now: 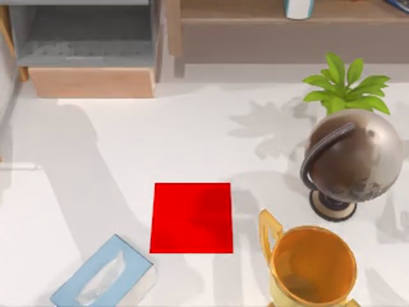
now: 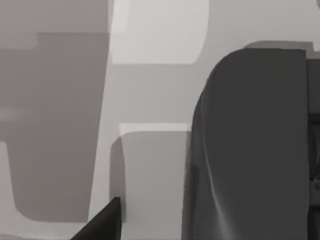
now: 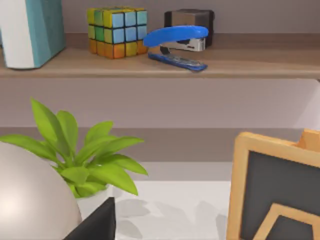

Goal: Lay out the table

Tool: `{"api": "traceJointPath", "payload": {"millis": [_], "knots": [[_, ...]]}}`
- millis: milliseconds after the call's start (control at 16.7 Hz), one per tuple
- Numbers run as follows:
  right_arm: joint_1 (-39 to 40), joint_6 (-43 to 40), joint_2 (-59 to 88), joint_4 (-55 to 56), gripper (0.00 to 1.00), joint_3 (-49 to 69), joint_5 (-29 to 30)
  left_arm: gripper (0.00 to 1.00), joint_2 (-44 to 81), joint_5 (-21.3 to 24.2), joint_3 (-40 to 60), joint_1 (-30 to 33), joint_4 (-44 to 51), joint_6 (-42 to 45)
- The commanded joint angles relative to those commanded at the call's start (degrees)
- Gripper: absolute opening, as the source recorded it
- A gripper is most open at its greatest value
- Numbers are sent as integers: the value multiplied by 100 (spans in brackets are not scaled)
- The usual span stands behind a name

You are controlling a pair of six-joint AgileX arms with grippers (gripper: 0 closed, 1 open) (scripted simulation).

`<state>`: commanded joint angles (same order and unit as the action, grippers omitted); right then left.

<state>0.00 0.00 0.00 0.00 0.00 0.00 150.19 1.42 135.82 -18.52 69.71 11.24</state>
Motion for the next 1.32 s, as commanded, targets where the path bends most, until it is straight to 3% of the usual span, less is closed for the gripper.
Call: {"api": "traceJointPath", "payload": {"millis": [660,1320], "knots": [[0,0,0,0,100,0,0,2,0,0,0,0,0,0],[0,0,0,0,100,0,0,0,-73,3,13,-24,17,-8]]}}
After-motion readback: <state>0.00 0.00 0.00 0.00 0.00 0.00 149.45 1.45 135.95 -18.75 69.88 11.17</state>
